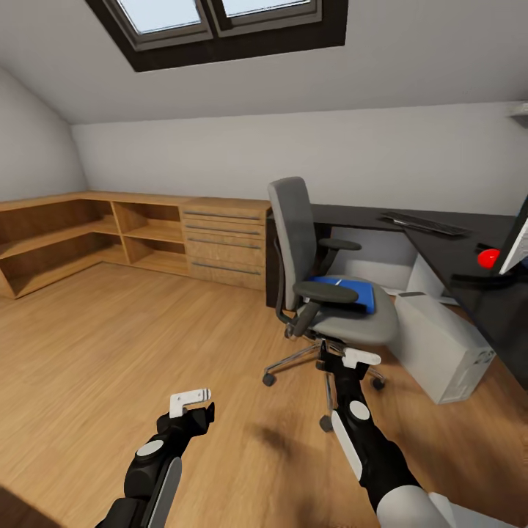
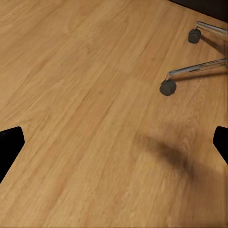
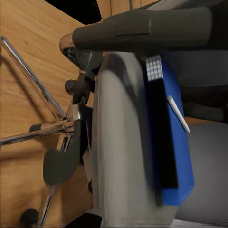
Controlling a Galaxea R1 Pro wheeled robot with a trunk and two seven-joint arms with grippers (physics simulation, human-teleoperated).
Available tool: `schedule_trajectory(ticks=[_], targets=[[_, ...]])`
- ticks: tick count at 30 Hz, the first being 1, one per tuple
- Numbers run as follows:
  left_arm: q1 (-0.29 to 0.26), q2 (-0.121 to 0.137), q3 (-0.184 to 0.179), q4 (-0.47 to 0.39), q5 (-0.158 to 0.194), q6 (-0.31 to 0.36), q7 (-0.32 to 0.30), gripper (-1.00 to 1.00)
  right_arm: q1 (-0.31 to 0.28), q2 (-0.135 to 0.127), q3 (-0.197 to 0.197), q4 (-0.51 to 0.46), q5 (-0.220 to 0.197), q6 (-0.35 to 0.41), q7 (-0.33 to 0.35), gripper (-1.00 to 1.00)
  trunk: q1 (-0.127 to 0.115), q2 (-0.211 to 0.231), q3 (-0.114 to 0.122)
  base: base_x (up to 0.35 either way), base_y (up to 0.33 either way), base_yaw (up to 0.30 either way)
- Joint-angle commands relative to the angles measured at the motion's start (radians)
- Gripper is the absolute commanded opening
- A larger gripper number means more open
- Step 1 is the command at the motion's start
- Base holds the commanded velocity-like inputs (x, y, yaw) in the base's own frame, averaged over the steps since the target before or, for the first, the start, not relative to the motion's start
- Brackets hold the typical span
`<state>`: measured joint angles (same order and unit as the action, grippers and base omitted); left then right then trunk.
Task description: In the bedroom, organize the workspace by keeping the computer under the desk, ensuring the monitor is on the desk, placing the keyboard on the desk next to the monitor, placing the mouse on the desk next to the keyboard, moving the folder from the swivel chair onto the desk next to the mouse, stacking the notebook on top of the folder with the pen on top of the notebook, and positioning the swivel chair next to the desk.
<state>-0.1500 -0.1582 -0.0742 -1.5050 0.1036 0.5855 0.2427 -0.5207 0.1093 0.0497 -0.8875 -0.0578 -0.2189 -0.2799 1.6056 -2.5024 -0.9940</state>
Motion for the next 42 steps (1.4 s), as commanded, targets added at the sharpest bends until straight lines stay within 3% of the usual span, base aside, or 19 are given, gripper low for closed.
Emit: schedule_trajectory(ticks=[1,31,42], targets=[[0.0,0.0,-0.001,-0.001,0.011,0.004,0.009,1.0,-0.001,0.0,0.003,0.001,-0.007,-0.004,-0.005,1.0,0.0,0.0,-0.001,0.0,0.0,-0.215],[0.0,0.0,0.0,-0.001,0.01,0.003,0.009,1.0,-0.001,0.003,0.006,0.004,-0.01,-0.001,-0.003,1.0,0.0,0.0,-0.009,0.0,0.0,-0.263],[0.0,0.0,0.0,-0.001,0.01,0.003,0.009,1.0,-0.001,0.015,0.004,0.007,-0.004,-0.003,-0.006,1.0,0.0,0.0,-0.01,0.0,0.0,-0.034]])
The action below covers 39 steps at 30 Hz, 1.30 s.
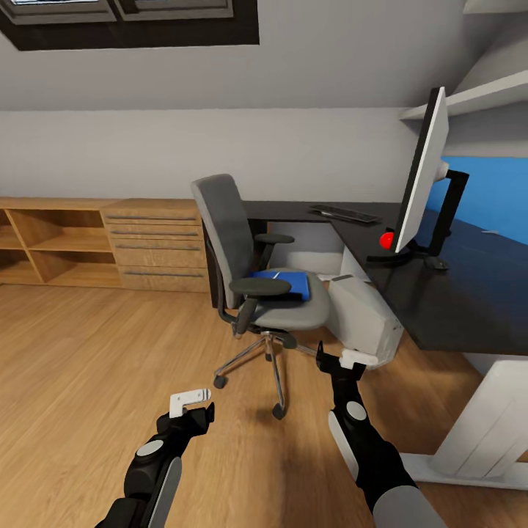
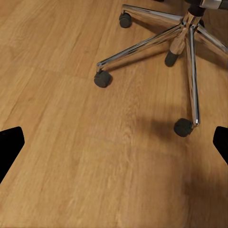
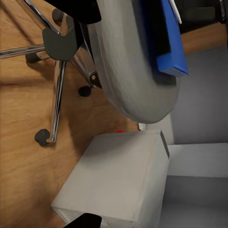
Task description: In the bedroom, organize the workspace by keeping the computer under the desk, ensuring the monitor is on the desk, placing the keyboard on the desk next to the monitor, placing the mouse on the desk next to the keyboard, moving the folder from the swivel chair onto the desk next to the mouse, stacking the notebook on top of the folder with the pen on top of the notebook, and positioning the swivel chair next to the desk.
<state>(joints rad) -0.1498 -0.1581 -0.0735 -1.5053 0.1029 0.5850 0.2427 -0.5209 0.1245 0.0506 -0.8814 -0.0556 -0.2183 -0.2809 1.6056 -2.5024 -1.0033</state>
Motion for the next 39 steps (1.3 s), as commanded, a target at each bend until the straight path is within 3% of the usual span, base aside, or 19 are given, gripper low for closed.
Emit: schedule_trajectory(ticks=[1,29,32,34,37,39], targets=[[-0.001,0.0,-0.001,-0.001,0.011,0.004,0.009,1.0,-0.001,0.0,0.003,0.001,-0.006,-0.004,-0.005,1.0,0.0,0.0,-0.001,0.0,0.0,-0.002],[-0.001,0.0,0.0,-0.003,0.011,0.003,0.009,1.0,-0.001,0.0,0.002,0.006,-0.005,-0.003,-0.006,1.0,0.0,0.0,-0.001,0.0,0.097,0.0],[-0.001,0.001,0.0,-0.003,0.011,0.003,0.009,1.0,-0.001,-0.002,0.0,0.051,-0.012,0.027,0.001,1.0,0.0,0.0,-0.001,0.0,0.001,0.0],[-0.001,0.0,0.0,-0.004,0.011,0.003,0.009,1.0,-0.003,-0.004,-0.004,0.064,-0.029,0.054,0.004,1.0,0.0,0.0,-0.001,0.0,0.0,0.0],[-0.001,0.001,0.001,-0.006,0.011,0.004,0.009,1.0,-0.009,-0.012,-0.019,0.081,-0.099,0.112,0.012,1.0,0.0,0.0,-0.001,0.0,0.0,0.0],[-0.001,0.001,0.001,-0.006,0.011,0.004,0.009,1.0,-0.039,-0.04,-0.037,0.113,-0.219,0.184,0.042,1.0,0.0,0.0,-0.001,0.0,0.0,0.0]])
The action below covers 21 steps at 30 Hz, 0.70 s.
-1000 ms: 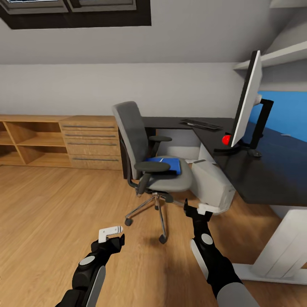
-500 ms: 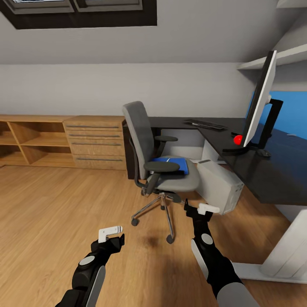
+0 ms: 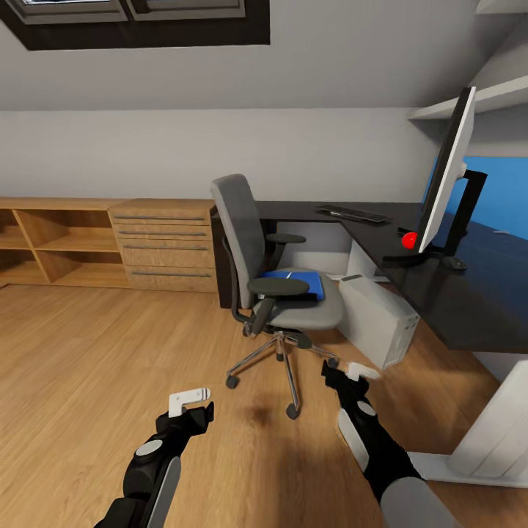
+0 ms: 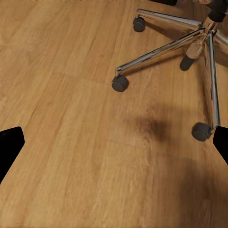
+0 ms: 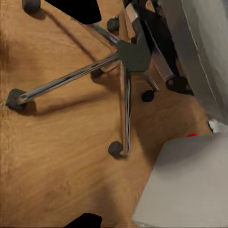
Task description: In the bedroom, organize the workspace by keeping the computer under the desk, ensuring the monitor is on the desk, placing the keyboard on the desk next to the monitor, placing the mouse on the desk next to the keyboard, moving the folder from the swivel chair onto the desk next to the mouse, stacking the notebook on top of the folder with the pen on top of the notebook, and positioning the swivel chair next to the desk.
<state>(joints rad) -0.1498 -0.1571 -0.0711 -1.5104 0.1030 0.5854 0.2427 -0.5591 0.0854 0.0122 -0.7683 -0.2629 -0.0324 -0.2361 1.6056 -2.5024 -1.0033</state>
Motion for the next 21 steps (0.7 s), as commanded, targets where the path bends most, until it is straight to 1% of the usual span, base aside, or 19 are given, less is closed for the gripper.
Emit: schedule_trajectory(ticks=[1,2,3,4,6,7,9,11,12,14,16,17,19,21], targets=[[-0.001,0.0,-0.001,-0.001,0.011,0.004,0.009,1.0,-0.03,-0.017,-0.004,0.023,-0.076,0.035,0.023,1.0,0.0,0.0,-0.001,0.0,0.0,0.0],[-0.001,0.0,-0.001,-0.001,0.011,0.004,0.009,1.0,-0.067,-0.035,-0.008,0.056,-0.137,0.068,0.052,1.0,0.0,0.0,-0.001,0.0,0.0,0.0],[-0.001,0.0,-0.001,-0.001,0.011,0.004,0.009,1.0,-0.127,-0.068,-0.012,0.123,-0.212,0.1,0.083,1.0,0.0,0.0,-0.001,0.0,0.0,0.0],[-0.001,0.0,0.0,-0.001,0.011,0.004,0.009,1.0,-0.222,-0.12,-0.019,0.234,-0.334,0.141,0.127,1.0,0.0,0.0,-0.001,0.0,0.0,0.0],[-0.001,0.0,-0.001,-0.001,0.01,0.003,0.01,1.0,-0.269,-0.147,-0.025,0.289,-0.416,0.166,0.153,1.0,0.0,0.0,-0.001,0.0,0.0,0.0],[-0.001,-0.001,-0.003,-0.001,0.01,0.0,0.01,1.0,-0.349,-0.196,-0.034,0.387,-0.704,0.214,0.206,1.0,0.0,0.0,-0.001,0.0,0.0,0.0],[-0.001,-0.001,-0.004,-0.001,0.011,0.0,0.01,1.0,-0.353,-0.199,-0.034,0.39,-0.728,0.216,0.211,1.0,0.0,0.0,-0.001,0.0,0.0,0.0],[-0.001,-0.001,-0.004,-0.001,0.011,0.0,0.01,1.0,-0.356,-0.202,-0.035,0.392,-0.743,0.218,0.216,1.0,0.0,0.0,-0.001,0.0,0.0,0.0],[-0.001,-0.001,-0.005,-0.001,0.012,0.0,0.008,1.0,-0.36,-0.205,-0.035,0.395,-0.76,0.22,0.256,1.0,0.0,0.0,-0.001,0.0,0.0,0.0],[-0.001,-0.001,-0.005,-0.001,0.013,0.0,0.007,1.0,-0.361,-0.207,-0.035,0.396,-0.764,0.22,0.318,1.0,0.0,0.0,-0.001,0.15,0.0,0.0],[-0.001,-0.001,-0.005,-0.001,0.013,0.0,0.006,1.0,-0.361,-0.213,-0.035,0.397,-0.764,0.22,0.36,1.0,0.0,0.0,-0.001,0.251,0.0,0.0],[-0.001,-0.001,-0.005,0.0,0.013,0.001,0.006,1.0,-0.361,-0.217,-0.034,0.397,-0.764,0.22,0.367,1.0,0.0,0.0,-0.001,0.277,0.0,0.0],[-0.001,-0.001,-0.006,0.001,0.014,0.002,0.006,1.0,-0.361,-0.232,-0.034,0.397,-0.763,0.22,0.387,1.0,0.0,0.0,-0.001,0.197,0.0,0.0],[-0.001,-0.001,-0.006,0.001,0.015,0.002,0.006,1.0,-0.361,-0.235,-0.034,0.399,-0.764,0.219,0.39,1.0,0.0,0.0,-0.001,0.077,0.0,0.0]])
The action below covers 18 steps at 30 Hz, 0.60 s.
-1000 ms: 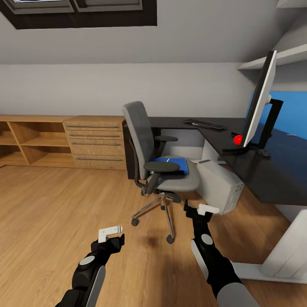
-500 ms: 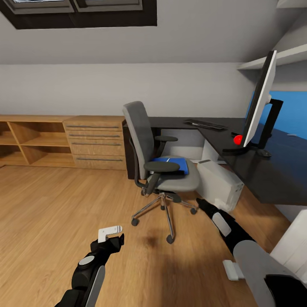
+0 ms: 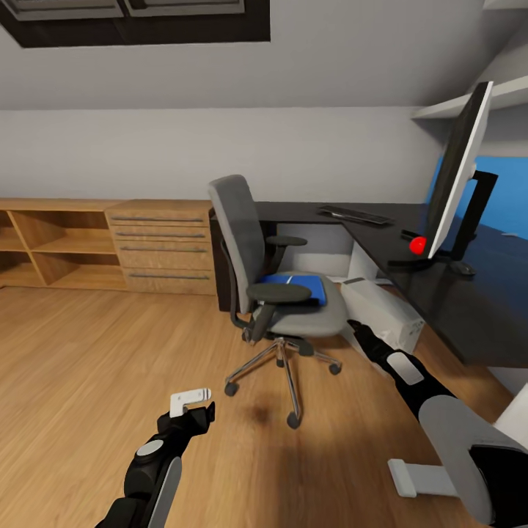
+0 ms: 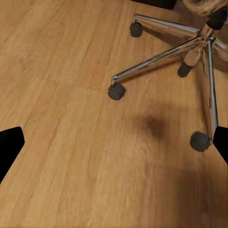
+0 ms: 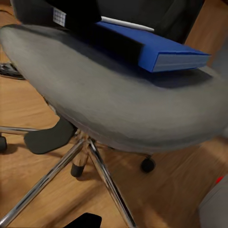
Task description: In the bedroom, organize the workspace by keeping the computer under the desk, ensuring the monitor is on the desk, placing the keyboard on the desk next to the monitor, placing the mouse on the desk next to the keyboard, moving the folder from the swivel chair onto the desk next to the mouse, stacking the notebook on top of the folder with the pen on top of the notebook, and positioning the swivel chair next to the desk.
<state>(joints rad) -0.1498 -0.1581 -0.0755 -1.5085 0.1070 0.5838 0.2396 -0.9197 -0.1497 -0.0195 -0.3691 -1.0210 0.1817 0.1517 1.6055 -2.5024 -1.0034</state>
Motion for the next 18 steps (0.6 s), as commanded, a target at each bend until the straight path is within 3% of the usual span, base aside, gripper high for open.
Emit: schedule_trajectory(ticks=[1,18], targets=[[-0.001,0.0,-0.001,-0.001,0.011,0.004,0.009,1.0,0.0,-0.002,-0.003,0.002,-0.008,0.004,0.005,1.0,0.0,0.0,-0.001,0.119,0.0,0.0],[-0.001,0.0,0.0,-0.005,0.013,0.004,0.009,1.0,0.001,0.007,-0.01,0.009,-0.015,-0.013,0.003,1.0,0.0,0.0,-0.001,0.139,0.0,0.0]])
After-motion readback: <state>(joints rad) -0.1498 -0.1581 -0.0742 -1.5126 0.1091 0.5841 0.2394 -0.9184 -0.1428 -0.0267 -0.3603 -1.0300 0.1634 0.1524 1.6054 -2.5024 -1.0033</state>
